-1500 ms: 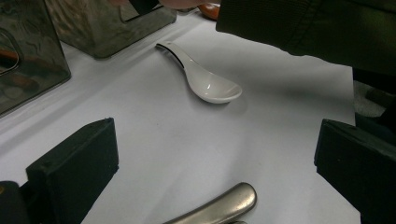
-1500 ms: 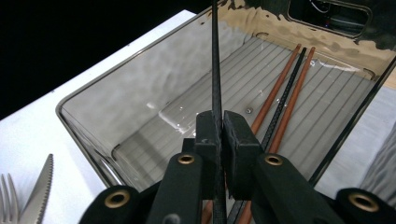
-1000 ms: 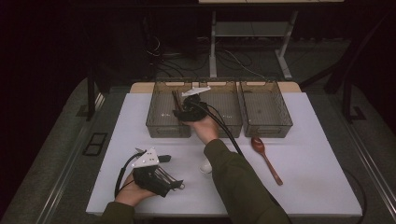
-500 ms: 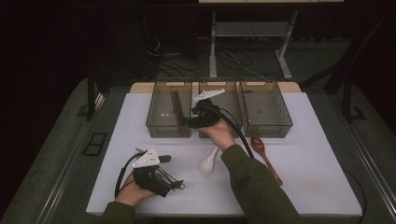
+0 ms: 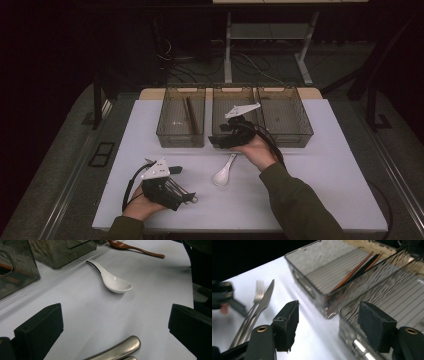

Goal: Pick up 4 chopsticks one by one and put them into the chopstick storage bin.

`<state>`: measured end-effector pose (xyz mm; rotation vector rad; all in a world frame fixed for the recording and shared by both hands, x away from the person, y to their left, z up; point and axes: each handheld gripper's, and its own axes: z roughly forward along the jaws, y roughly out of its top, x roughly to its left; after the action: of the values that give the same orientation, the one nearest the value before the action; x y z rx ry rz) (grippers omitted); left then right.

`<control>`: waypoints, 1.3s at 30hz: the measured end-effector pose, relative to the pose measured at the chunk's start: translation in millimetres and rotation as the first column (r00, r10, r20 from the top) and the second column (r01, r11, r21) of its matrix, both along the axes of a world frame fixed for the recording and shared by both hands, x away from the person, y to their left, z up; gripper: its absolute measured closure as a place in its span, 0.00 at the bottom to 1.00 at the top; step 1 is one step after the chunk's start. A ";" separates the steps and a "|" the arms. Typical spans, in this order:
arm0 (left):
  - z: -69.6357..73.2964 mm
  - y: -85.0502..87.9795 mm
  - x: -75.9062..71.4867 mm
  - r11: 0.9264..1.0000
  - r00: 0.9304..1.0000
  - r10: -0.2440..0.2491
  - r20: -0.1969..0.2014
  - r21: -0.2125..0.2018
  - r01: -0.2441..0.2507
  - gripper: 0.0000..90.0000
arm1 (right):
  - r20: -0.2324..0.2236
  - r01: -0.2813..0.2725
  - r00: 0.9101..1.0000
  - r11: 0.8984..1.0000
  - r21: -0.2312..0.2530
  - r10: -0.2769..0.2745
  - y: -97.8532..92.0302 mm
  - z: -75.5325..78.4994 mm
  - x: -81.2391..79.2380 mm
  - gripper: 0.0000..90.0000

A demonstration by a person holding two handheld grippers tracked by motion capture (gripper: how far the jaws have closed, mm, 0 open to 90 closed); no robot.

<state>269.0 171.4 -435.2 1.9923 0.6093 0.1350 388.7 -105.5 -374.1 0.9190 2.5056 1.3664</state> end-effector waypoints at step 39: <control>0.8 0.0 0.3 0.999 1.000 0.008 0.013 0.040 -0.009 0.00 | -0.075 0.258 0.961 0.961 -0.101 -0.266 -176.2 -45.1 -55.2 0.54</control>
<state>269.3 171.4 -434.4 2.0266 0.6109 0.1663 333.5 -281.7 -419.2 1.2643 2.3759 1.1447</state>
